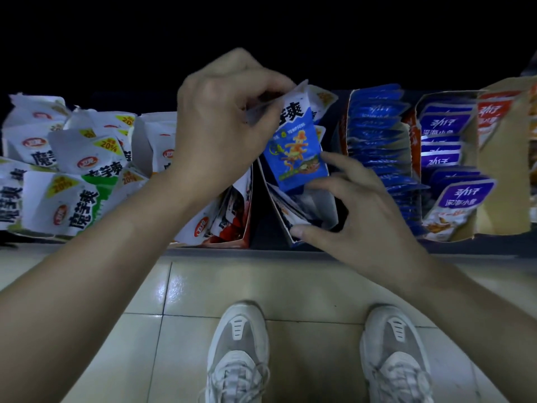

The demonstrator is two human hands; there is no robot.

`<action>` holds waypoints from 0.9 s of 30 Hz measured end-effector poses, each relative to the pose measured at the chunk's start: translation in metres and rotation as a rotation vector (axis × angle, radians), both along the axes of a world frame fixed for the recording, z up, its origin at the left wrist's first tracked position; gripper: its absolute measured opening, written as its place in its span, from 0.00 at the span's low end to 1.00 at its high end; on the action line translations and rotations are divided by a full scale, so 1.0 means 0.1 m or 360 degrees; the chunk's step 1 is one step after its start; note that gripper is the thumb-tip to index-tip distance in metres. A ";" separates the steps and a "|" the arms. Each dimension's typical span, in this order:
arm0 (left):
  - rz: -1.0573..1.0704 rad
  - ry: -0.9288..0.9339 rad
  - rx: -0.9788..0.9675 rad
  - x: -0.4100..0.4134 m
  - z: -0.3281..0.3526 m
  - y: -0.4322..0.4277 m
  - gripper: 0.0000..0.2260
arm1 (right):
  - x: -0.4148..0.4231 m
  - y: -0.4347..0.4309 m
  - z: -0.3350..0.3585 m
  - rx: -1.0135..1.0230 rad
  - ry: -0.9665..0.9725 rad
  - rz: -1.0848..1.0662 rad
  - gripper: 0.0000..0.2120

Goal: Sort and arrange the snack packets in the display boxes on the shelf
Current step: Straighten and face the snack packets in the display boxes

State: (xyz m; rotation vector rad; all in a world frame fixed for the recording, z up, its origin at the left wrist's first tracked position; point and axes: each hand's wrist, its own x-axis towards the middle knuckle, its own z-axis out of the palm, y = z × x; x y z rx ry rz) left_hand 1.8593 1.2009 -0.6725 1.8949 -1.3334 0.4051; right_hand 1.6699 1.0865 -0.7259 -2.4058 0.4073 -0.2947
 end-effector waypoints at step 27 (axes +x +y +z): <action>0.0405 0.0041 0.0587 0.00 -0.19 0.00 0.10 | 0.21 -0.14 0.03 0.0122 0.0045 0.0027 0.43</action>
